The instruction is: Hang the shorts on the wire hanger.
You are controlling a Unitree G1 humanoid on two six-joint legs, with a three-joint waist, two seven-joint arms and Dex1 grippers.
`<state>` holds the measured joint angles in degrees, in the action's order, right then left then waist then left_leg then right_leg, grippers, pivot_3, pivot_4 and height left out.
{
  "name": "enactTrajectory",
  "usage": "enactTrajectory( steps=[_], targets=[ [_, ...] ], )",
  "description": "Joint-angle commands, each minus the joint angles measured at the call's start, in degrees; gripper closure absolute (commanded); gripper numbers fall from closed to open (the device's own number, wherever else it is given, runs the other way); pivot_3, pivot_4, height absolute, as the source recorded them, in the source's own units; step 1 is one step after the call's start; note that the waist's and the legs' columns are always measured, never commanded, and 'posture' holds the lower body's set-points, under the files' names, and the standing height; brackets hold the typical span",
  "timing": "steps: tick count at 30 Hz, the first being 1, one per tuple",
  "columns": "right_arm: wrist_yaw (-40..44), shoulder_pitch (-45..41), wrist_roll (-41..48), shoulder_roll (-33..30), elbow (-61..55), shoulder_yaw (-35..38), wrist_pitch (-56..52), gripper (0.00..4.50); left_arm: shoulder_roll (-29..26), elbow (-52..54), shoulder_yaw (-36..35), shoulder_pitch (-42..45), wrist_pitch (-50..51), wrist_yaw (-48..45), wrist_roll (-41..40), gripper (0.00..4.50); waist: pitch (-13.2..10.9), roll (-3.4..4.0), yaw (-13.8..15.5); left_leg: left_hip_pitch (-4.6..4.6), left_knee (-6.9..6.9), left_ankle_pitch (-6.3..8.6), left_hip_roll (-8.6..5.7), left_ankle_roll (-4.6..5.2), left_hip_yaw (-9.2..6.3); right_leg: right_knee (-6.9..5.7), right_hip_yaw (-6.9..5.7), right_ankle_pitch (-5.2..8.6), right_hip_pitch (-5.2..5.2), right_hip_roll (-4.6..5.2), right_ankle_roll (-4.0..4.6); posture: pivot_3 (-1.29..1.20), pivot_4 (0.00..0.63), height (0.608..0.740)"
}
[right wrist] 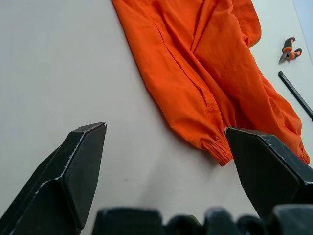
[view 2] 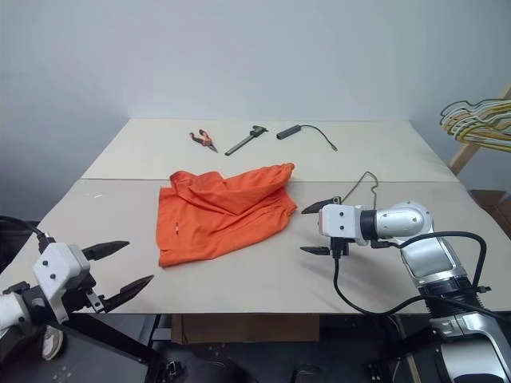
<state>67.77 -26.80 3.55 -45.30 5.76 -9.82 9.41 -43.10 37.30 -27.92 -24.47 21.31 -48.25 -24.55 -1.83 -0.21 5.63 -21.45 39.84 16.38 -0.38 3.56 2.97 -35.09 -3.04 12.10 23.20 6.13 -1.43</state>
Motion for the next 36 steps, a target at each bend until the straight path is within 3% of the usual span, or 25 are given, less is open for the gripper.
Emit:
enactTrajectory(
  steps=[1, 11, 20, 26, 32, 36],
  targets=[
    [-0.3, -1.0, 0.8, -0.2, -1.7, 1.3, 0.3, 0.01, -0.3, 0.3, -0.4, 1.3, -0.7, -0.1, -0.5, 0.00, 0.0, 0.00, 0.0, 0.00, 0.00, 0.00, 0.01, 0.00, 0.01, 0.00, 0.00, 0.00, 0.00, -0.01, 0.00, 0.14, 0.000, 0.740],
    [-0.7, -0.7, 0.7, 0.0, -2.1, 1.2, 0.0, 0.01, -0.4, 0.0, -0.5, 2.1, -0.7, 0.0, -0.9, 0.00, 0.0, 0.00, -0.1, 0.00, 0.00, 0.01, 0.10, 0.00, 0.11, 0.01, 0.05, -0.01, 0.02, -0.07, 0.03, 0.12, 0.000, 0.740],
    [-0.9, -1.4, -0.5, -0.6, -2.1, 0.9, -2.2, 0.01, -5.9, -7.1, 4.0, 6.9, -2.0, -2.0, 4.7, 0.00, 0.0, 0.00, -0.2, 0.02, 0.01, 0.01, 0.19, -0.01, 0.20, 0.00, 0.07, 0.04, 0.05, -0.19, 0.15, 0.09, 0.000, 0.740],
    [-2.3, 2.2, -0.4, -1.7, -8.5, 2.0, -5.3, 0.01, -10.8, -12.5, 11.0, 12.2, -4.0, -5.8, 9.2, 0.00, 0.0, 0.02, -0.8, 0.01, -0.01, 0.04, 0.23, -0.04, 0.31, 0.01, 0.16, -0.05, 0.11, -0.23, 0.04, 0.05, 0.000, 0.740],
    [-5.1, 6.5, -0.1, -2.0, -14.0, 3.1, -8.9, 0.01, -11.0, -20.0, 19.6, 19.9, -8.5, -4.6, 16.2, 0.00, 0.0, 0.02, -2.0, -0.08, -0.02, 0.11, 0.23, -0.02, 0.41, 0.01, 0.20, -0.09, 0.22, -0.21, -0.02, 0.02, 0.000, 0.740],
    [-5.5, 7.6, 0.0, -2.5, -15.3, 3.4, -10.2, 0.01, -10.3, -22.9, 23.6, 25.3, -5.4, -6.1, 15.9, 0.00, 0.0, 0.01, -2.6, -0.07, -0.02, 0.11, 0.25, -0.02, 0.49, -0.03, 0.25, -0.11, 0.26, -0.25, -0.03, 0.01, 0.000, 0.740]
  ],
)
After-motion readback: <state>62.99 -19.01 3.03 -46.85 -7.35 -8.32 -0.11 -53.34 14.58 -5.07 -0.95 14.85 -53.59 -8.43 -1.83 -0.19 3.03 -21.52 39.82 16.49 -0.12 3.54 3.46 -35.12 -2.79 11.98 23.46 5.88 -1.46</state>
